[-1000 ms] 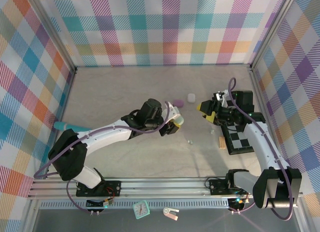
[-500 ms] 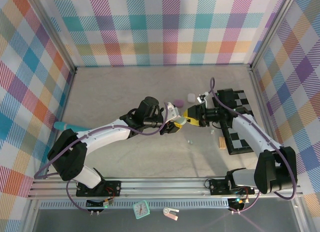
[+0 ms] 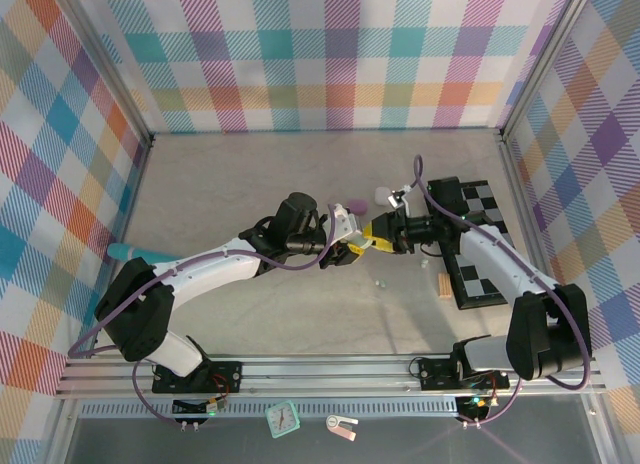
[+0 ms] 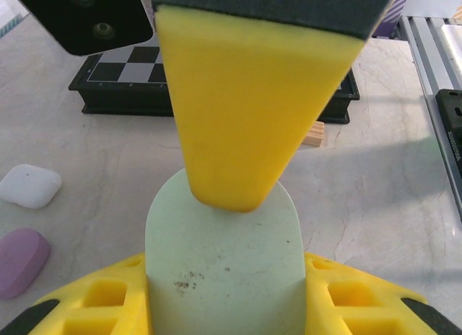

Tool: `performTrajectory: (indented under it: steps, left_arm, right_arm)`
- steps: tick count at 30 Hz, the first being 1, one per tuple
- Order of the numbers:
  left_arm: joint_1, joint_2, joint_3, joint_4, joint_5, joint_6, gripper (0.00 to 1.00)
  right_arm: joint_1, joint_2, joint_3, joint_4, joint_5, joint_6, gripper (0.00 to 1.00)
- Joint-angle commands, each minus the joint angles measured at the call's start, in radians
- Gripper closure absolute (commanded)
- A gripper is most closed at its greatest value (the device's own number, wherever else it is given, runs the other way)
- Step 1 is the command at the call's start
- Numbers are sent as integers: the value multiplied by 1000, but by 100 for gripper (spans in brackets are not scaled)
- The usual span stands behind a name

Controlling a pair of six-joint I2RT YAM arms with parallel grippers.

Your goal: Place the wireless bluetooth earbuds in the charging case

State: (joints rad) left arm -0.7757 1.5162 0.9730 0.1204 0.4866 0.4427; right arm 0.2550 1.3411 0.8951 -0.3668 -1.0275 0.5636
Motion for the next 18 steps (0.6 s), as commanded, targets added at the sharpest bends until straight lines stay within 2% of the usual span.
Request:
performTrajectory:
  steps: [1,4,6,9,10,12,14,16,18]
  left_arm:
    - [10,-7,23,41,29,18,74]
    - [11,-9,16,49,30,13,74]
    - [10,-10,9,67,24,5,73]
    - [10,-22,-31,153,-7,-24,66]
    - [12,-31,-49,199,-22,-41,62]
    - [17,-43,-87,288,-44,-80,44]
    - [29,-53,-120,385,-43,-136,33]
    - [42,-59,-163,521,-39,-205,20]
    - [57,-55,-223,692,-25,-266,10]
  right_arm:
    - [13,19,37,2,-25,-23,59]
    - [16,27,43,2,-20,-27,64]
    - [16,26,45,1,-8,-28,72]
    - [16,10,38,47,-4,3,79]
    - [15,4,30,83,-11,29,81]
    - [13,-5,17,156,-30,84,83]
    - [9,-9,3,237,-53,145,86]
    - [-2,-13,-26,379,-80,244,89]
    - [-11,-11,-72,575,-107,388,90]
